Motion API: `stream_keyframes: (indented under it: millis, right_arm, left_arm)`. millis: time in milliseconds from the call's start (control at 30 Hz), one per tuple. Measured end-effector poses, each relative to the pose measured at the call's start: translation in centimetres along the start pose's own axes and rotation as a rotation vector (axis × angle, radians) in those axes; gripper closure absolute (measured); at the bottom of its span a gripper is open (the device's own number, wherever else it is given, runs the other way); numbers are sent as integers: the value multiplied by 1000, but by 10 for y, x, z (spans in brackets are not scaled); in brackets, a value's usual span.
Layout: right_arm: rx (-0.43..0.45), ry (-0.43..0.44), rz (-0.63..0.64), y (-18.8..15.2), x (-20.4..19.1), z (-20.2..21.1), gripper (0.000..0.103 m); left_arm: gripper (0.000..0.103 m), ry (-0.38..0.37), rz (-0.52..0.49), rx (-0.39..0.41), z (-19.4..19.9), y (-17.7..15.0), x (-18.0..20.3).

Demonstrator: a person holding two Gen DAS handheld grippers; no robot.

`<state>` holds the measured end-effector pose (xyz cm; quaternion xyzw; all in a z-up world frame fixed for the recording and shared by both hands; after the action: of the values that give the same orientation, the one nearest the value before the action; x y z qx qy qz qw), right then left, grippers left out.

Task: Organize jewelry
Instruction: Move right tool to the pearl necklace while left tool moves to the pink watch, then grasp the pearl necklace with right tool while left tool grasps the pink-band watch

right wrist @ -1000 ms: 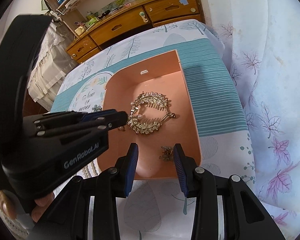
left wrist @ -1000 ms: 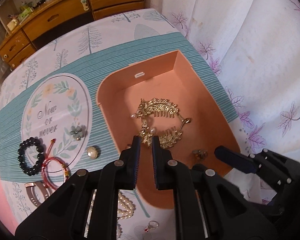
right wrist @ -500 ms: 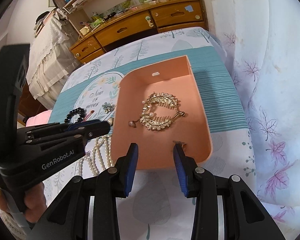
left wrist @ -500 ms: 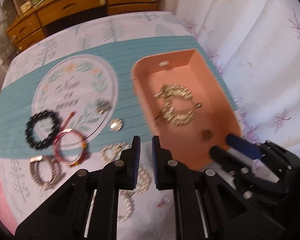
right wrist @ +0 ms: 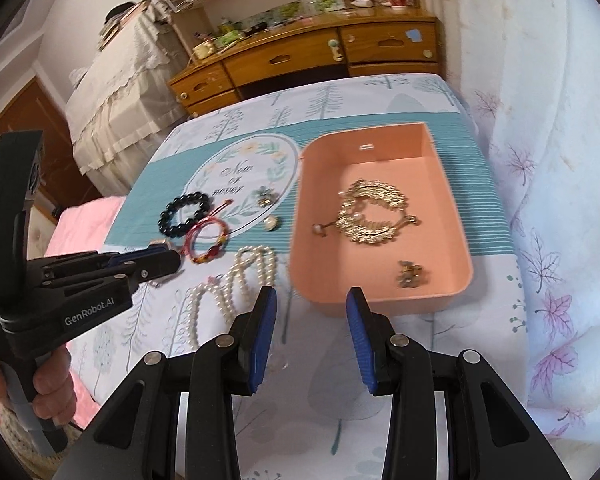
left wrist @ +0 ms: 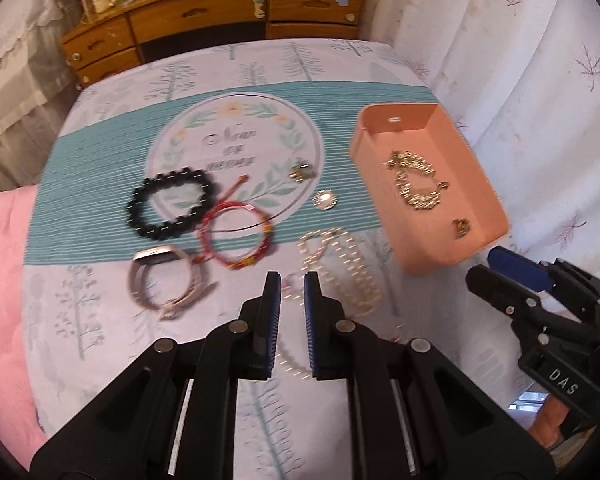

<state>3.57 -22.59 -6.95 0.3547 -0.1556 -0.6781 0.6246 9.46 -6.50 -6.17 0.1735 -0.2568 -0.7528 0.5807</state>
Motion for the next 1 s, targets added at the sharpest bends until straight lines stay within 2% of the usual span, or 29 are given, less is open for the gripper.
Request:
stream_keyframes:
  millis: [133,500,733,1000]
  right_arm:
    - [-23,17,30,-7,-17,-5,66]
    - [-134,52,89,-25,-59,-31,66]
    - [-239,91,60,-40,-83,-66,66]
    - [-335,66,24,-52,-93,-103,72]
  left_arm:
    - [94,26,6,11,10,-12,-19]
    - [94,113,103,-22,23,-48,-101]
    - [94,94,190,-65,8,-62,-135]
    - [94,54,229,-86,-12,-58,-149]
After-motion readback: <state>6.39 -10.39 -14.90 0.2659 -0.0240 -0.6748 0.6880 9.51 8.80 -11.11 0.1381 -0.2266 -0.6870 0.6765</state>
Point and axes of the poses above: each gripper's, at about its wrist camera, not at the fingertips, and z roughly against the way its jaws point, x to its right, y to its top, the point moved 7 cm from there along -z, roughly the way its jaws point, and after that the axes turned 10 degrees about x, right-handed, at the moved point
